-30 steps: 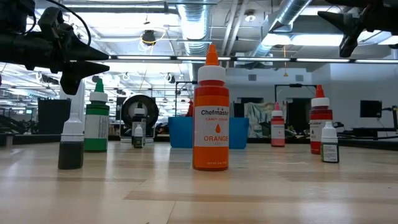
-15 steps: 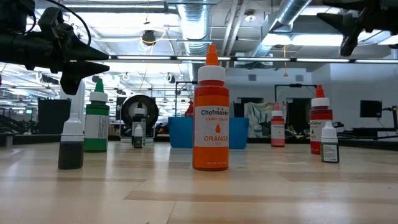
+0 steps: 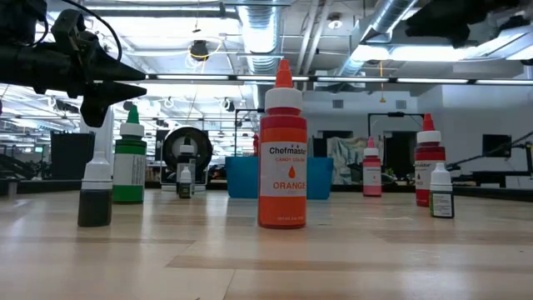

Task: Pick & Place food coloring
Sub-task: Put the large pink food coloring bottle into the blue bin

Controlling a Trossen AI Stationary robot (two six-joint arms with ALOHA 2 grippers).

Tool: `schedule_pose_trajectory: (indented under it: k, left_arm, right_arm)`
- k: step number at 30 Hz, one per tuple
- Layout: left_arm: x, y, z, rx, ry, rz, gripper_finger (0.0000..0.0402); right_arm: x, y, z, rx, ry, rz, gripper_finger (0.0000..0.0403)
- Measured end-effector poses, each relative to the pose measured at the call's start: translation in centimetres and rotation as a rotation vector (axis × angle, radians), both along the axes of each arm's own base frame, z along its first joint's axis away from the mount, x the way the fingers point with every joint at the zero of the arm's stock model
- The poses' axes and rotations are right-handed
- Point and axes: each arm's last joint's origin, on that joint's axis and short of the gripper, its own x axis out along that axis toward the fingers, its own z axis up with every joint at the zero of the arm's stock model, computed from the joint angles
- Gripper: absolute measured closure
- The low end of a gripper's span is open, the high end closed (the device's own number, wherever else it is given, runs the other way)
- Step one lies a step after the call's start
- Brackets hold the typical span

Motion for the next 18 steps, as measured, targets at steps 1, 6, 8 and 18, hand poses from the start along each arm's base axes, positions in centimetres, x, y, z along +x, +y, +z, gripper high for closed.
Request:
schedule_pose_trajectory:
  k: [1, 6, 8, 18]
  left_arm:
    - [0.0, 0.0, 0.0, 0.0, 0.0, 0.0, 0.0265]
    - [0.0, 0.0, 0.0, 0.0, 0.0, 0.0, 0.0265]
    - [0.0, 0.0, 0.0, 0.0, 0.0, 0.0, 0.0265]
    - [0.0, 0.0, 0.0, 0.0, 0.0, 0.002, 0.0265]
  right_arm:
    - [0.4, -0.1, 0.4, -0.004, 0.027, -0.011, 0.0294]
    - [2.0, -0.6, 1.9, -0.017, 0.157, -0.062, 0.0294]
    - [2.8, -0.9, 2.1, -0.02, 0.218, -0.074, 0.0294]
    - [6.2, -2.9, 1.6, 0.07, 0.447, -0.091, 0.0281]
